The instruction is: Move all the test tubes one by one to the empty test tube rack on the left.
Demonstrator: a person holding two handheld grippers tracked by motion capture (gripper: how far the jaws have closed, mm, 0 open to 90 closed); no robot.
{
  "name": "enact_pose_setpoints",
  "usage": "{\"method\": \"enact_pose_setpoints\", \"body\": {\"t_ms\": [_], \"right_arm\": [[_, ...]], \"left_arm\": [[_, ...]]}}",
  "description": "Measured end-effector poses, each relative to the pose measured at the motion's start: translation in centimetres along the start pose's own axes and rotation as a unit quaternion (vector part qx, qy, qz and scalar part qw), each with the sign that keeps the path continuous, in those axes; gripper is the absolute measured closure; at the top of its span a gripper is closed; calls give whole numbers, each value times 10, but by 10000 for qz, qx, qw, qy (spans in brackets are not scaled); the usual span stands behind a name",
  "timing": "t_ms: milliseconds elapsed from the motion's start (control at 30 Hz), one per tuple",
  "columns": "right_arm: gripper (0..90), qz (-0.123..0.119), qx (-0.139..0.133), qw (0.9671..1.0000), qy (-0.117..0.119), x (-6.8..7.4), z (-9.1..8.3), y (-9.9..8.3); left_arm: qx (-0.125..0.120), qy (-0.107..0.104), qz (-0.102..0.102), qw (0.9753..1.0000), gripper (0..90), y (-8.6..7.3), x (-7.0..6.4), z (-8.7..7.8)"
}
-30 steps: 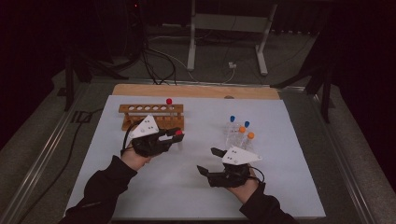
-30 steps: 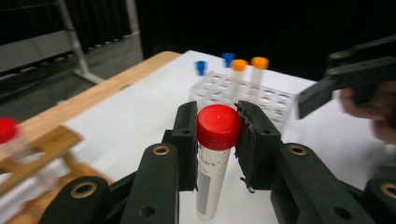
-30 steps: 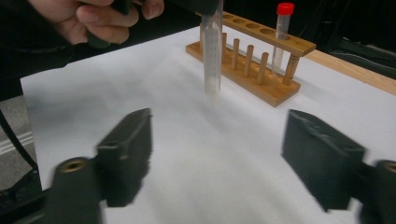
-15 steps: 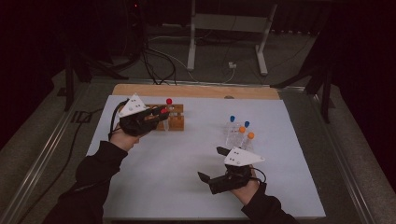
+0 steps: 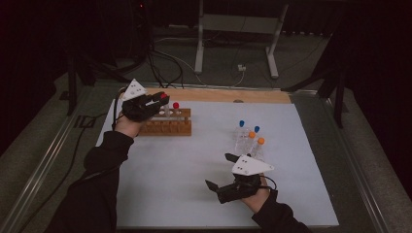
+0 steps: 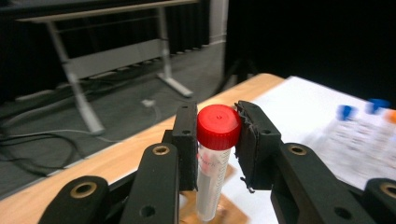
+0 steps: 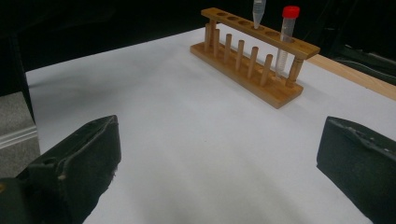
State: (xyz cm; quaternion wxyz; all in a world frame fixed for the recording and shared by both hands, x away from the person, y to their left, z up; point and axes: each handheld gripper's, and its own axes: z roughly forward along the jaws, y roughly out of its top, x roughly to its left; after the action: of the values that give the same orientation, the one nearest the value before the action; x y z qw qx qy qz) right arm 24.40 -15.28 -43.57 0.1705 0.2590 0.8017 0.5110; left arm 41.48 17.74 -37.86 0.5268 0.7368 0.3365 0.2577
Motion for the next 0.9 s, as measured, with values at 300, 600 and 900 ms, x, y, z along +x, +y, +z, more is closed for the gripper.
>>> {"method": "enact_pose_setpoints", "body": {"t_ms": [300,600,900], "right_arm": [[0,19,9,10000,-17,-2,-1,0],[0,33,11,10000,-25,-4,-3,-1],[0,61,-12,10000,-63,-6,-4,-2]], "left_arm": [[-108,301,-378,9988,717,-6,16,20],[72,393,-404,9984,716,-22,15,34],[373,441,-309,9979,715,-41,8,43]]}}
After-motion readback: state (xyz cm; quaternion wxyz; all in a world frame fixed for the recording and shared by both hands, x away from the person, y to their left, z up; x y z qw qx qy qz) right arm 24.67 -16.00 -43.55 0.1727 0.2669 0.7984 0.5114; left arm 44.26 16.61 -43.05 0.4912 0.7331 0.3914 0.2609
